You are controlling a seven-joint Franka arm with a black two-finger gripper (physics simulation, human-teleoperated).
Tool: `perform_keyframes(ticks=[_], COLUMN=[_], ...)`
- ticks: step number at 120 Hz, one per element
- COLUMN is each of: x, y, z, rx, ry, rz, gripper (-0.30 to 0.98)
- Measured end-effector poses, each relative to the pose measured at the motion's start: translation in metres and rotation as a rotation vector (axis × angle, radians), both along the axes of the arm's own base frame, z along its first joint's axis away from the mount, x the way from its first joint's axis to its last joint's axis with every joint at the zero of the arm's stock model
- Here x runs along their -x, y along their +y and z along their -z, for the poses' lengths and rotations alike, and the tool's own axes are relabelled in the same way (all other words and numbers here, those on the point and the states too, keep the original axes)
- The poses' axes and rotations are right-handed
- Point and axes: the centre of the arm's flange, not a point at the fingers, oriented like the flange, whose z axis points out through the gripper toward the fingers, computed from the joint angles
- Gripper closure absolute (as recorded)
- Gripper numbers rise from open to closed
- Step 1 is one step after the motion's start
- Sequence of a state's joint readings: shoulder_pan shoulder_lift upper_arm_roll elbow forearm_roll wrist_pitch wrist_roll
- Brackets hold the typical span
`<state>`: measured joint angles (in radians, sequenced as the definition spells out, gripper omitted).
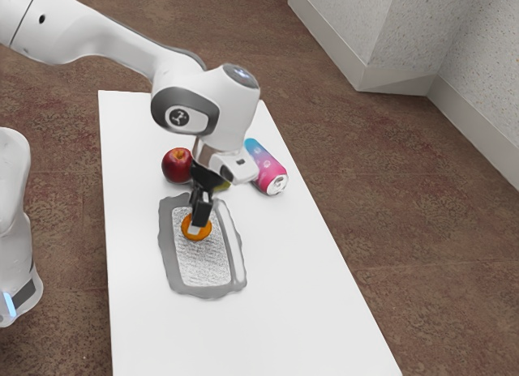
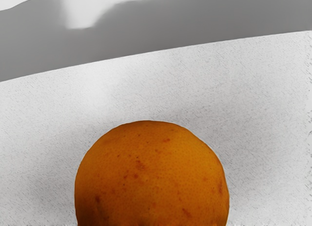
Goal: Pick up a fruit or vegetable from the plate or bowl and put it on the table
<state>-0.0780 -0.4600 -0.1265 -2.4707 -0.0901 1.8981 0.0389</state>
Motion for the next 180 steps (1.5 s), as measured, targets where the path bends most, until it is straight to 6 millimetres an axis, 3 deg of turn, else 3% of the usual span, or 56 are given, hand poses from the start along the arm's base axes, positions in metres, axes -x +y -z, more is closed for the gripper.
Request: perform_keyframes(ticks=[17,54,138,165,180], x=[0.005,0.004,-0.013,-0.015,-0.032], y=[-0.001,0.004,0.015,0.010,-0.009], z=[0.012,0.014,0.028,0.032,0.000], rx=[0.005,0.010,0.015,0.009,-0.002], ry=[0.024,0.025,-0.006,-0.004,-0.058], rz=[-0.002,-0.014,-0.037,-0.047,-0.019], gripper=[0.00,0.00,0.00,0.39,0.42])
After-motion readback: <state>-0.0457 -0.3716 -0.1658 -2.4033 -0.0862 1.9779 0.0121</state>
